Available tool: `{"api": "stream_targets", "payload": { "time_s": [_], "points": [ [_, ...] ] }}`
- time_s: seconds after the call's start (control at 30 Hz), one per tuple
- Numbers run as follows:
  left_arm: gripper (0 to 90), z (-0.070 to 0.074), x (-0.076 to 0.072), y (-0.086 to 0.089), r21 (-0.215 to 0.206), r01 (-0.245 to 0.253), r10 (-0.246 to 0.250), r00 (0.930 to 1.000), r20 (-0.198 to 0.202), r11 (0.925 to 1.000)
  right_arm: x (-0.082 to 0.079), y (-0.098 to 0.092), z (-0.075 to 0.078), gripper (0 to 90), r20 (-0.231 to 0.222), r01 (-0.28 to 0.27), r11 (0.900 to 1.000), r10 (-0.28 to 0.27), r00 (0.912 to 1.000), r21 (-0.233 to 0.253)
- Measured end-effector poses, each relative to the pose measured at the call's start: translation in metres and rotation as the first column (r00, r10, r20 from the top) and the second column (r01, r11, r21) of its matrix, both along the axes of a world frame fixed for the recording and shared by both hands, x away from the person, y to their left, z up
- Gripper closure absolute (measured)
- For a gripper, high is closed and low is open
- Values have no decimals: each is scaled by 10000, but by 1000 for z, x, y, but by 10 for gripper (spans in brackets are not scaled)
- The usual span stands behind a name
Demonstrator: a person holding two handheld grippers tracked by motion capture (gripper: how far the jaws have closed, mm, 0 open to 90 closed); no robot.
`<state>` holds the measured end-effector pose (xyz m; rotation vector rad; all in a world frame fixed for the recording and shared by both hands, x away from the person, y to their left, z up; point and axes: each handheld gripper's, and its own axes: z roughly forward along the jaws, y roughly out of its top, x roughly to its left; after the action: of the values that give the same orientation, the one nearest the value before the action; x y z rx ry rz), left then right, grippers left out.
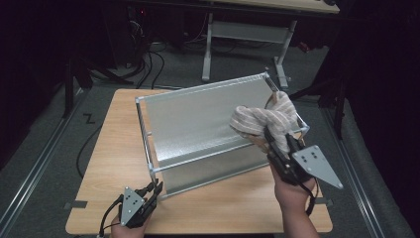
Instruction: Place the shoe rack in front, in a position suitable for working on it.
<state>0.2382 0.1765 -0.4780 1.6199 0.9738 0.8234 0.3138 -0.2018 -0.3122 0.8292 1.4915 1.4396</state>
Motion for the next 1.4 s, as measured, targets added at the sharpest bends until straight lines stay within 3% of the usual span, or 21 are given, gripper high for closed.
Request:
{"api": "stream_targets", "payload": {
  "time_s": [0.2,0.33,0.47,0.8,1.1,1.27,1.4],
  "points": [
    [720,1,-1,0,69,-17,16,9999,101,10000,33,20,-26,643,-1321,-16,9994,-29,9912,-338],
    [711,0,-2,0,84,7,-7,10000,78,10000,39,19,-39,643,-1797,41,9990,-120,9836,-448],
    [762,1,-3,-1,110,33,-34,9999,129,9999,41,12,-45,643,-2133,116,9984,-232,9767,-553],
    [797,1,-13,-23,171,787,-790,9967,207,9968,28,-15,-49,645,-2117,473,9972,-584,9756,-572],
    [788,2,-28,-50,713,1783,-1811,9828,359,9814,9,-45,-52,645,-1990,960,9949,-1005,9748,-324],
    [783,2,-28,-50,764,1808,-1841,9822,382,9805,1,-41,-45,644,-1895,784,9966,-819,9785,-259],
    [780,1,-28,-51,766,1794,-1831,9821,442,9808,-2,-20,-32,640,-1523,283,9995,-305,9879,-166]
  ]
}}
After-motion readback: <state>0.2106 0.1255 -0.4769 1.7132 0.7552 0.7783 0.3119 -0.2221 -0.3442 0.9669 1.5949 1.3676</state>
